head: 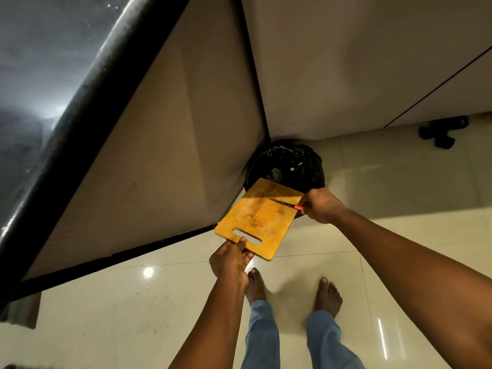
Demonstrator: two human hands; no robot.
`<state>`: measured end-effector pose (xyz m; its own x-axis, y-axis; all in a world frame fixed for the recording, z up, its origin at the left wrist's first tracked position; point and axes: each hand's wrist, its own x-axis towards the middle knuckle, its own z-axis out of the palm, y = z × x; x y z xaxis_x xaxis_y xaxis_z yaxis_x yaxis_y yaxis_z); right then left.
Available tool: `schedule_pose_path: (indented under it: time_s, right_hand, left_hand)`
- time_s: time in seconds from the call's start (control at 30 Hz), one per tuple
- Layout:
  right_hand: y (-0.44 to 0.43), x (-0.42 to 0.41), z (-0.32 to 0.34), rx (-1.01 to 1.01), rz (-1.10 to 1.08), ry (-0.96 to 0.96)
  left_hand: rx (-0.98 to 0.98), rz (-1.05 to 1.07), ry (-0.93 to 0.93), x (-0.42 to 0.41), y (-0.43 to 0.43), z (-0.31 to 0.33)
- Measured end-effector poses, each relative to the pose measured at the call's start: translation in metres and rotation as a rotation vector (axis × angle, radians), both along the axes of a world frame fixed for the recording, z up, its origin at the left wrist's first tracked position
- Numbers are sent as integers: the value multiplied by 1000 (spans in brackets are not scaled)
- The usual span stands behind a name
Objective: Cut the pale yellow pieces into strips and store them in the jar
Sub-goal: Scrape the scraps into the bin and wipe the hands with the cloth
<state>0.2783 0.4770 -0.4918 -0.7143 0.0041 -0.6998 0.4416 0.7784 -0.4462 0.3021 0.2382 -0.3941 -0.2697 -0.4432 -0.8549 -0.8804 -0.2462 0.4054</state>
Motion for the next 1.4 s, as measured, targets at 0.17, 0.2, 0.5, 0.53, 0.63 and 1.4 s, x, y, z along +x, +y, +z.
schedule_pose_path:
  time_s: [0.17, 0.2, 0.5, 0.53, 0.63, 1.4]
  right_hand:
    - [-1, -3, -3, 61, -42, 56]
    - [-3, -2, 2, 12, -36, 55]
    - [-28, 28, 14, -189, 114, 82]
    - [-26, 26, 8, -164, 91, 86]
    - [-18, 20, -6, -83, 28, 97]
    - [-71, 33, 9, -98, 66, 316]
  left_hand:
    - [-20, -20, 6, 2, -6, 2]
    - [-25, -23, 3, 2, -6, 2]
    - [-14, -26, 15, -5, -5, 4]
    - [-15, -31, 18, -5, -6, 3]
    - [-16, -53, 24, -3, -6, 1]
    - [47, -85, 65, 15, -19, 13]
